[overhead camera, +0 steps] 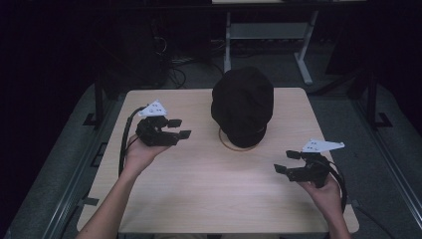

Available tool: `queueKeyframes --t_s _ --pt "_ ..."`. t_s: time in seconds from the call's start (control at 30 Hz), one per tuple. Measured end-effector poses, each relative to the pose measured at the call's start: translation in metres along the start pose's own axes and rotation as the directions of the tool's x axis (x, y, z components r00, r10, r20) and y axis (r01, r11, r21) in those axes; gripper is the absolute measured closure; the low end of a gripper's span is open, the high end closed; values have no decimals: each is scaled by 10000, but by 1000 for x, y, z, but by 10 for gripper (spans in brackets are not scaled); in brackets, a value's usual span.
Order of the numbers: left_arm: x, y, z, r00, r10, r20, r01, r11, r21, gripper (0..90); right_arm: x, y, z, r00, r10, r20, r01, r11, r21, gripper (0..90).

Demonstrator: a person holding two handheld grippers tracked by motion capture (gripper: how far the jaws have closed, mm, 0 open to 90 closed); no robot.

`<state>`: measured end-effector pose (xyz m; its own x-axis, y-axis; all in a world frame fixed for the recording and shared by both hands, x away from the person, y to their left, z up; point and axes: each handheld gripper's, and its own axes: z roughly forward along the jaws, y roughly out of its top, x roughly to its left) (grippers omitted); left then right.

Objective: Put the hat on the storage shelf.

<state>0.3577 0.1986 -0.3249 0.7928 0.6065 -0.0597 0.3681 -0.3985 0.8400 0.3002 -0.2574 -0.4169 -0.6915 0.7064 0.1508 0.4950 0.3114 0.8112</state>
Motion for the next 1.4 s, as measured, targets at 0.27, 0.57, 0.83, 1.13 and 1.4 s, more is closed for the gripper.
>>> queueKeyframes --t_s 0.27,0.57,0.83,1.13,1.4 --pt "-1 -15 -5 10000 -53 -41 53 10000 9 421 1 0 1 10000 -24 31 24 10000 51 244" --pt "0 -34 -10 9997 -206 -160 208 9997 118 407 1 0 0 10000 -4 59 3 9999 100 244" --pt "-1 -49 -15 9992 -307 -270 311 9995 114 399 2 -1 1 10000 -19 72 18 9999 159 242" --pt "-3 -66 -18 9984 -445 -351 451 9989 155 386 3 -2 1 10000 -12 98 10 9998 222 242" --pt "-4 -81 -19 9973 -615 -409 625 9978 219 372 3 -2 2 9999 -15 113 12 9996 280 241"
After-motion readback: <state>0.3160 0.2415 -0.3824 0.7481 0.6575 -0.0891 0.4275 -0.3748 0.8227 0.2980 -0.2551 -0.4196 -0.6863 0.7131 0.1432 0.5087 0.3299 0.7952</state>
